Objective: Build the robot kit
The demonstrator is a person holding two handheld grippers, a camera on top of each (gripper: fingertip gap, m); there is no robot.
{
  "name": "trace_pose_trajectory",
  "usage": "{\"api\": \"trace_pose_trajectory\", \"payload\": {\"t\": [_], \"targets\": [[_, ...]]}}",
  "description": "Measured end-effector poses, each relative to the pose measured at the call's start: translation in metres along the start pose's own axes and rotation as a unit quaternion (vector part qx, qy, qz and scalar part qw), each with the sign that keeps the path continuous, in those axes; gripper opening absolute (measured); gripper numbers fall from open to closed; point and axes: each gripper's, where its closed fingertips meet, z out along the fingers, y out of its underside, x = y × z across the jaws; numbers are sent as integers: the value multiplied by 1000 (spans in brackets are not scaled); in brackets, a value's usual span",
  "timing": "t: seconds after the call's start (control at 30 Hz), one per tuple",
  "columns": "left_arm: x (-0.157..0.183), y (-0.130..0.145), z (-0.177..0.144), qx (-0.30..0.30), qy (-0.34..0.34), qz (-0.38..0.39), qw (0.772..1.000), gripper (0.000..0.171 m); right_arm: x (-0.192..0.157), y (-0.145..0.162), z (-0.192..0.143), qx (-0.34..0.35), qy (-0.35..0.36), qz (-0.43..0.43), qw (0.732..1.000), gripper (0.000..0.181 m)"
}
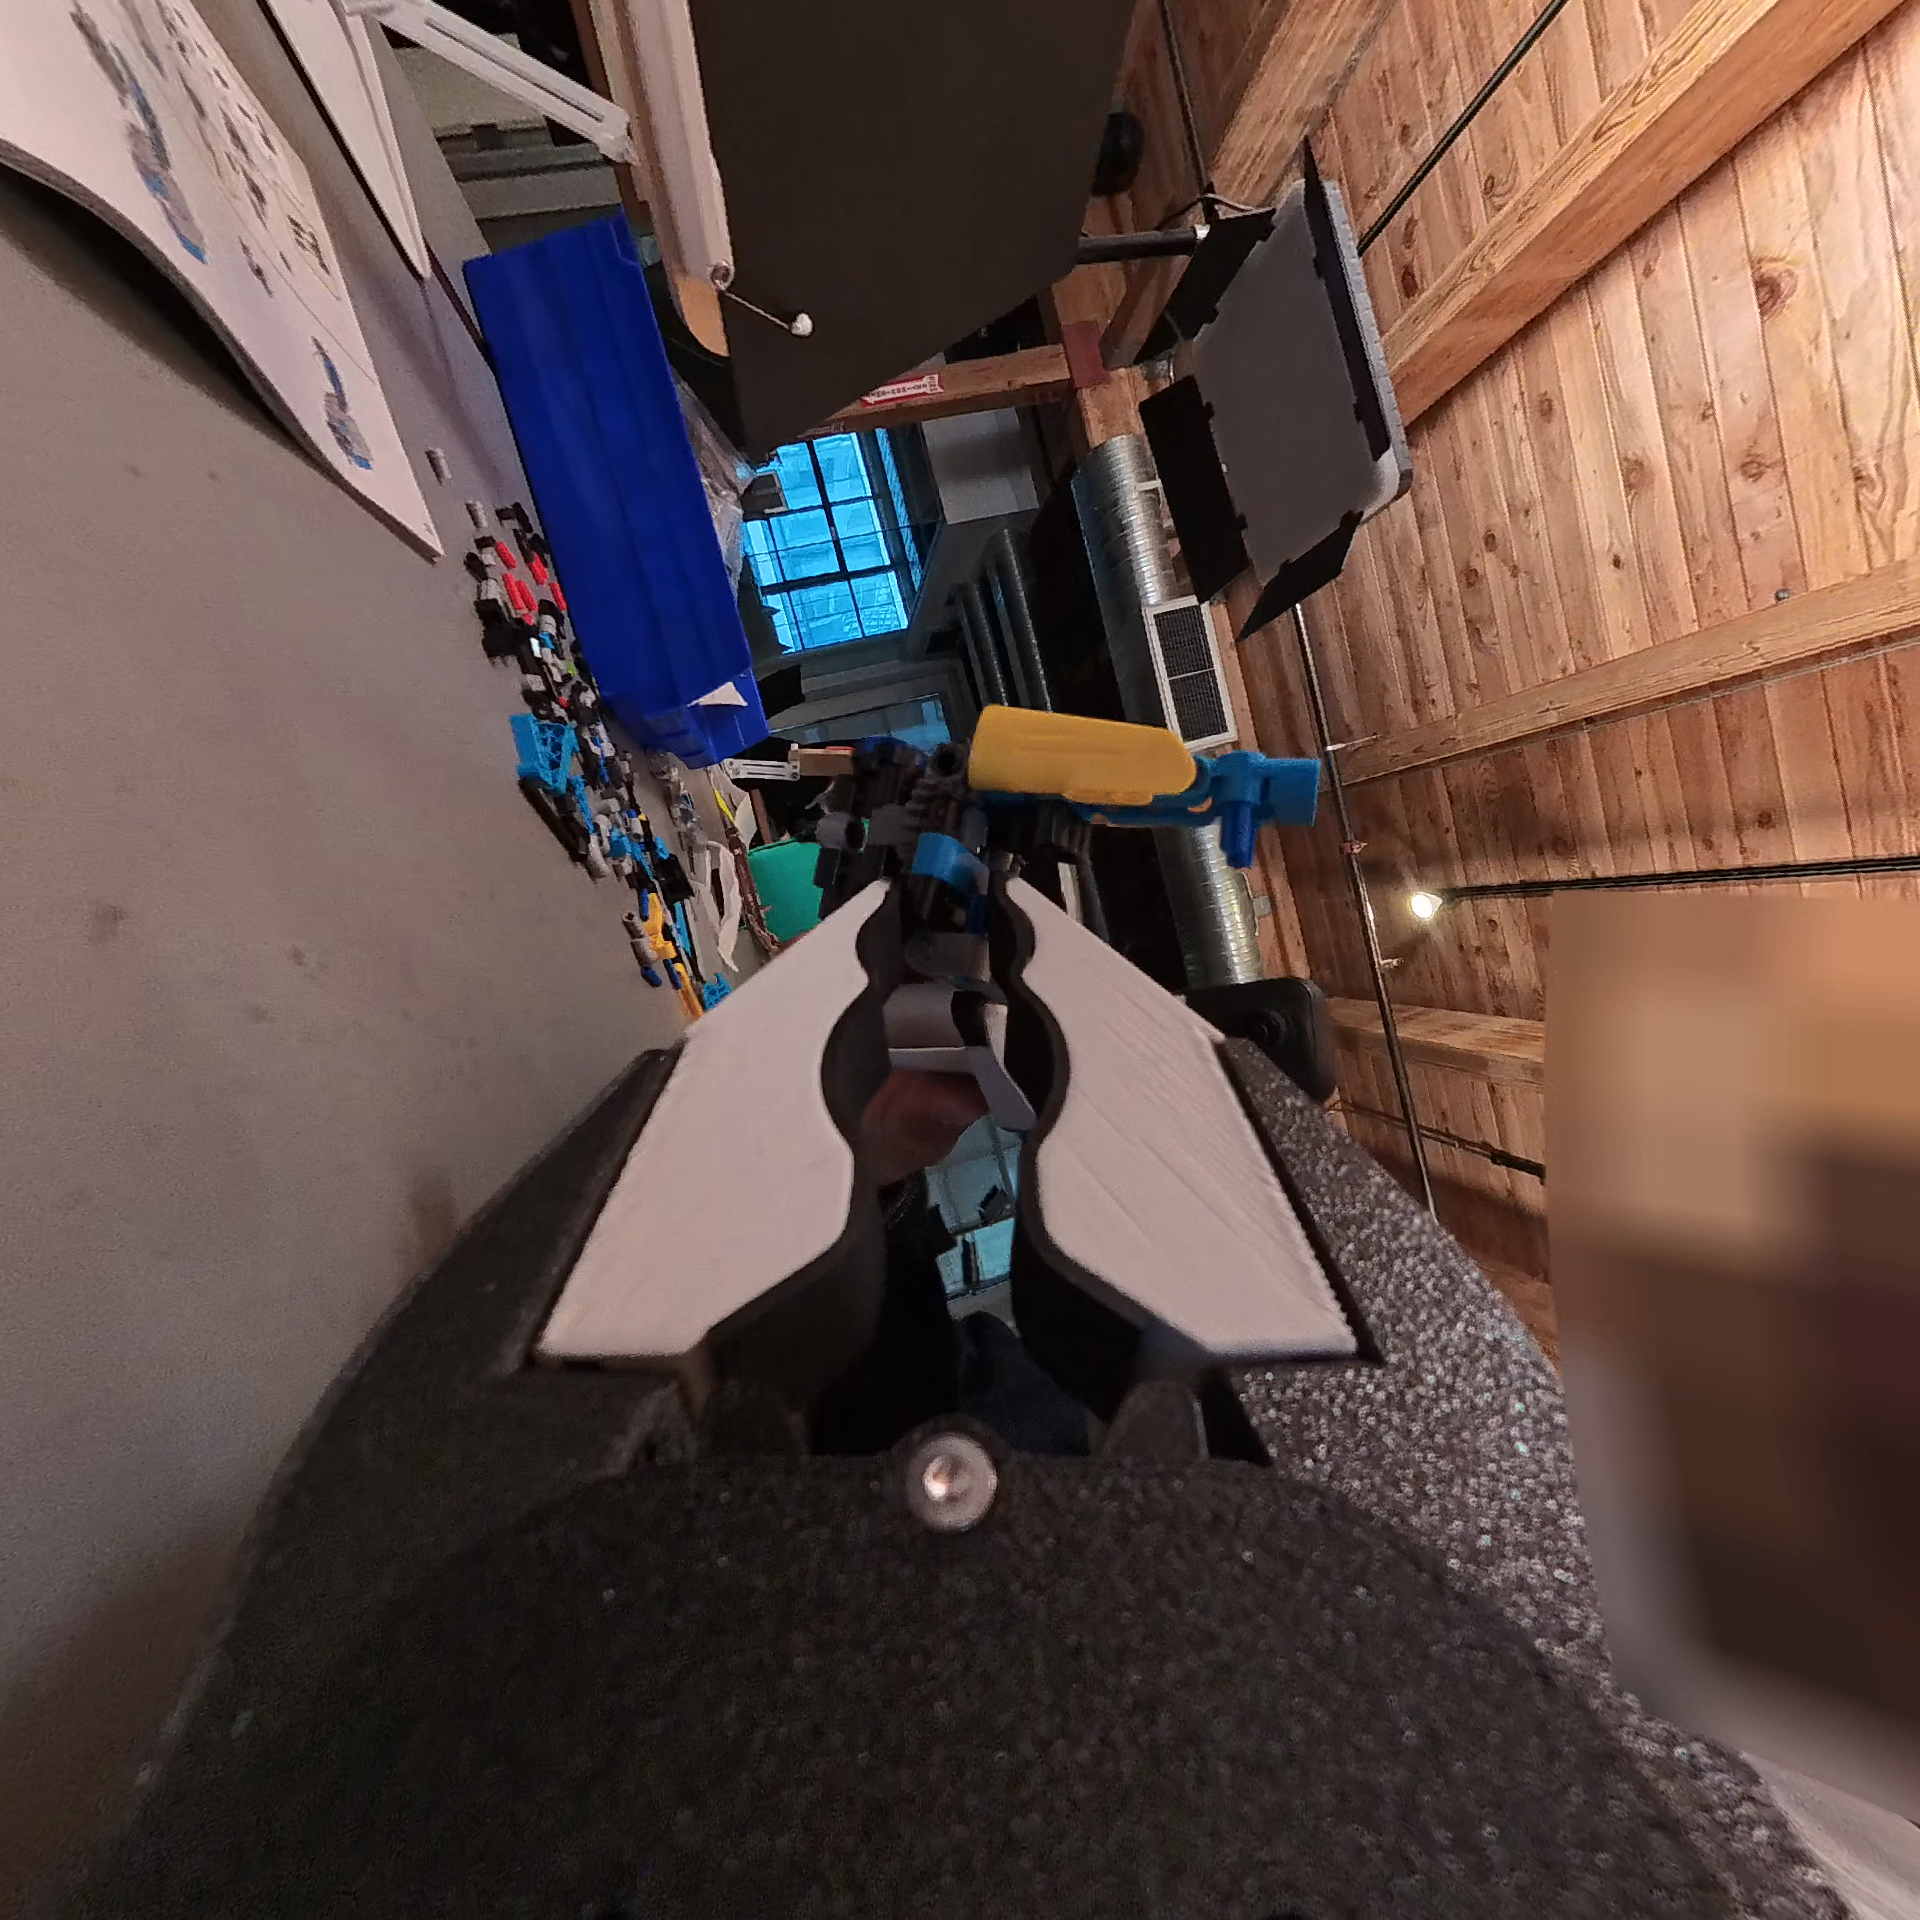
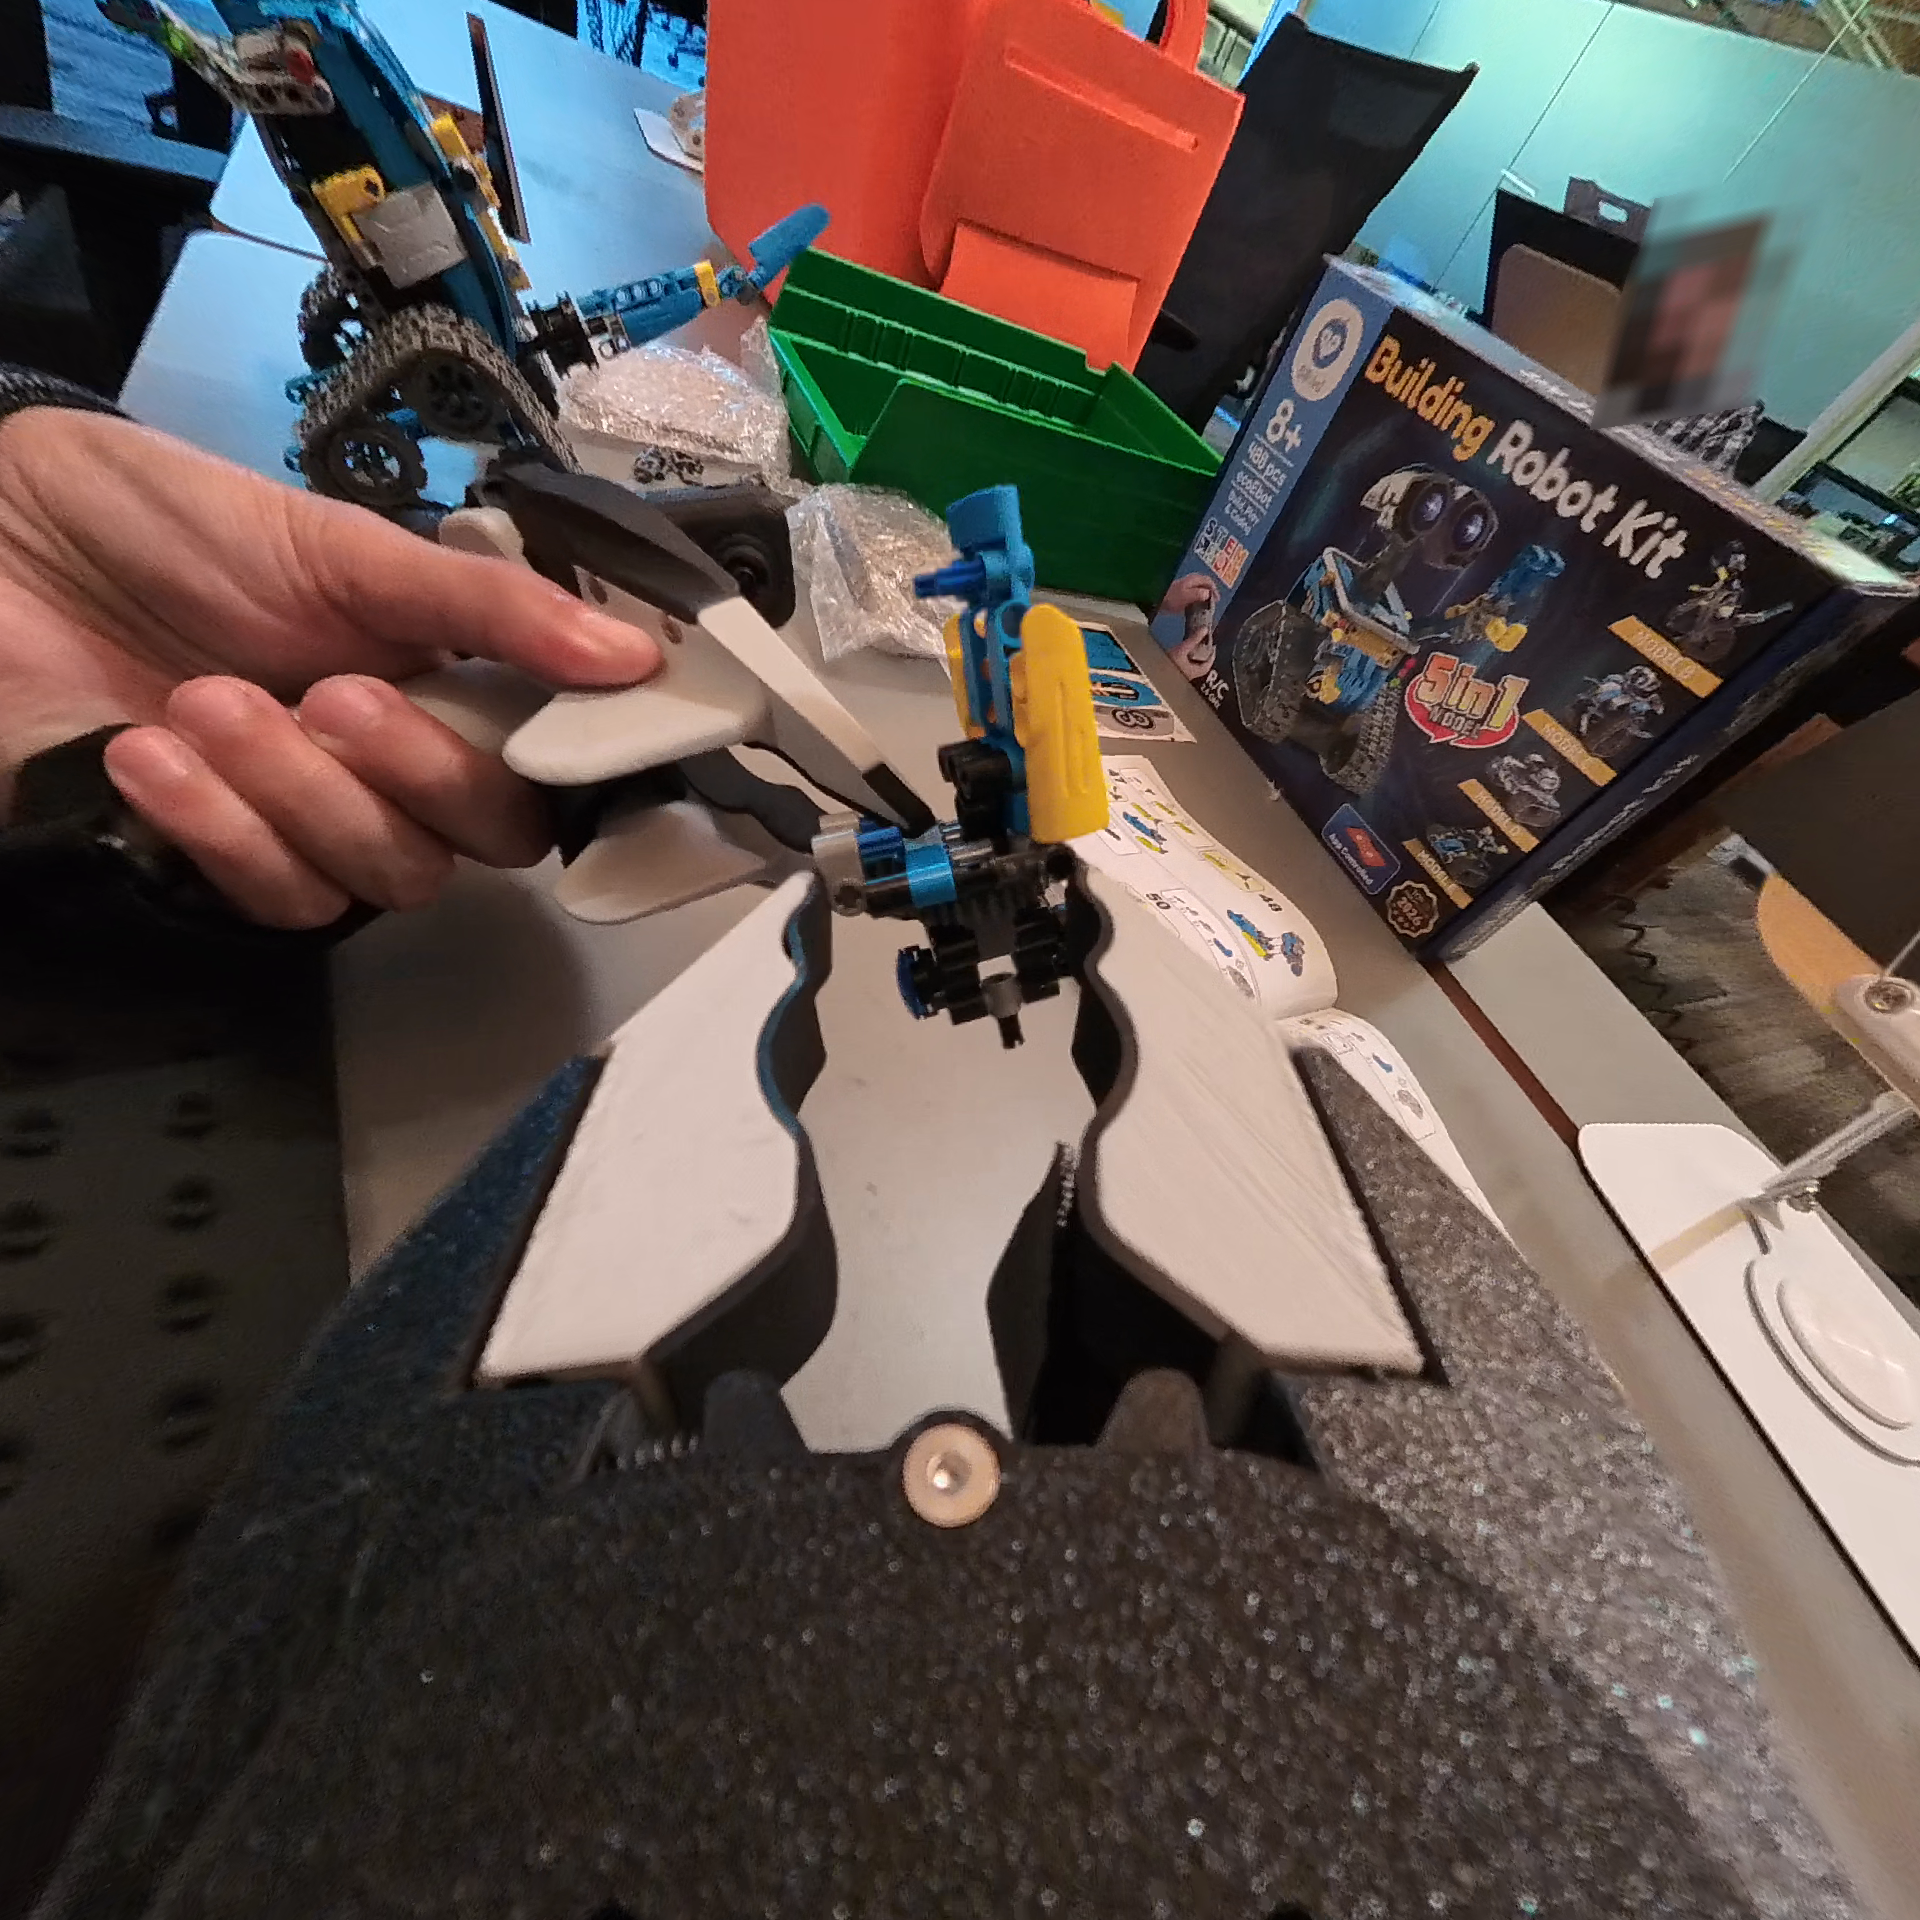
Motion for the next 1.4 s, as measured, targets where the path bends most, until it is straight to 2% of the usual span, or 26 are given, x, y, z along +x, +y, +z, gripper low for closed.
{"api": "trace_pose_trajectory", "payload": {"t": [0.23,0.37,0.47,0.57,0.63,0.7,0.77,0.9,0.93,1.0,1.07,1.2,1.27,1.4], "targets": [[-9,-5,-4,10,-24,24,999,14,-1,11,8,-20,-7,21,1000,44],[-10,-13,-4,20,-66,146,987,15,2,16,14,-8,-38,142,989,45],[-17,-15,-5,0,-122,247,961,15,3,14,10,8,-68,198,978,48],[-12,-11,-4,-33,-101,248,963,15,-3,3,-4,38,-138,200,969,48],[-8,0,-4,-89,-76,237,964,15,-2,1,-17,33,-187,159,969,47],[-4,14,-7,-151,-51,217,963,14,-6,3,-29,26,-240,62,969,44],[-2,27,-12,-211,-37,201,956,15,-6,7,-34,-11,-250,-23,968,45],[14,47,-17,-301,-4,180,937,14,-34,-14,-44,-54,-365,-44,928,63],[16,49,-17,-311,-6,185,932,14,-41,-18,-45,-63,-388,-46,918,64],[22,52,-16,-329,-2,191,925,14,-46,-25,-41,-63,-404,-57,911,51],[24,51,-14,-326,-1,190,926,14,-42,-26,-36,-61,-386,-91,916,40],[28,43,-16,-298,19,162,941,14,-31,-36,-33,-29,-329,-128,935,36],[23,39,-17,-291,15,155,944,14,-33,-37,-37,-23,-332,-131,934,19],[19,37,-16,-290,15,149,945,14,-36,-29,-37,-50,-356,-115,926,15]]}}
